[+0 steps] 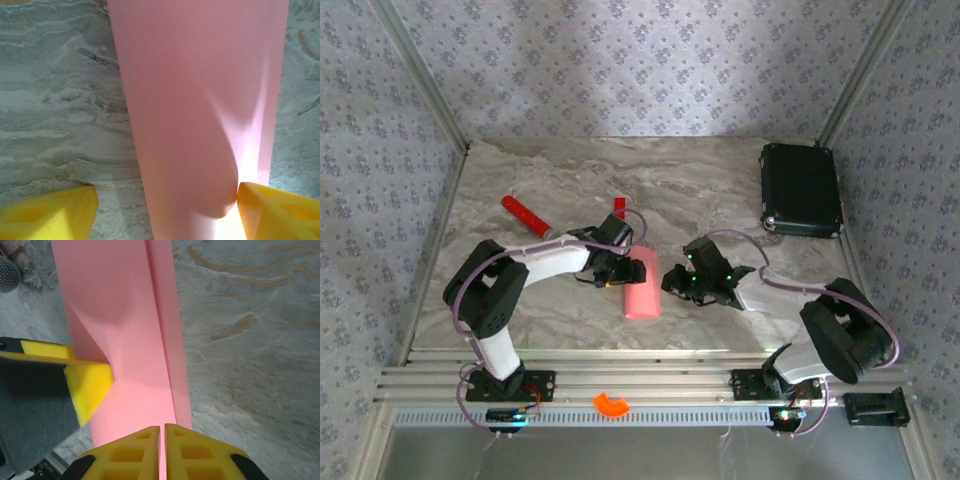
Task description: Fold a paper plane with a square sheet of paper (pick it up from the middle)
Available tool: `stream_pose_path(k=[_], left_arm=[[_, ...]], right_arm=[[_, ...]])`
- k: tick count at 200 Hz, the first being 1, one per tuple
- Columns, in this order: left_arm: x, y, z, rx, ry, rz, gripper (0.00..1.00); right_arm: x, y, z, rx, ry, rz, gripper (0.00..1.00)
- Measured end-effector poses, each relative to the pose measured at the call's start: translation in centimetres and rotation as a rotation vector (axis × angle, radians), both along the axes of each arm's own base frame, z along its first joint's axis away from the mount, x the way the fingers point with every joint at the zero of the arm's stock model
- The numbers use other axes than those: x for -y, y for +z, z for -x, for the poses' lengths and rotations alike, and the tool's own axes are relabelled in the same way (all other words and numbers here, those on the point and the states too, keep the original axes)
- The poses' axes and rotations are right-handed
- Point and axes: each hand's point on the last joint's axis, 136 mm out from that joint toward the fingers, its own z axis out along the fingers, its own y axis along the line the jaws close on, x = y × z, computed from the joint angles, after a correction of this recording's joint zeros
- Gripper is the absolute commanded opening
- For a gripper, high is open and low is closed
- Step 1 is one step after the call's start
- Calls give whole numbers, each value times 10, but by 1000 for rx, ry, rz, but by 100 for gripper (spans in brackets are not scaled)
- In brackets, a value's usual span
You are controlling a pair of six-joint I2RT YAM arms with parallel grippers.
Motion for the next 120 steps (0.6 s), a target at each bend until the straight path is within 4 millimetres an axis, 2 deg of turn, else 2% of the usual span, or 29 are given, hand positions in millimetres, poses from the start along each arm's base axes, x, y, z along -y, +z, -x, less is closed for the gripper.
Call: stream_pose_path(k=[54, 91, 120], left_arm=[[-1, -2, 0, 6, 0, -40, 76], [0, -2, 0, 5, 3, -40, 77], [0, 0, -1, 7, 9, -34, 76]], right_arm=[[-19, -17, -12, -42, 9, -29, 8], [-29, -33, -11, -84, 26, -27, 6], [-30, -34, -10, -94, 26, 6, 4]])
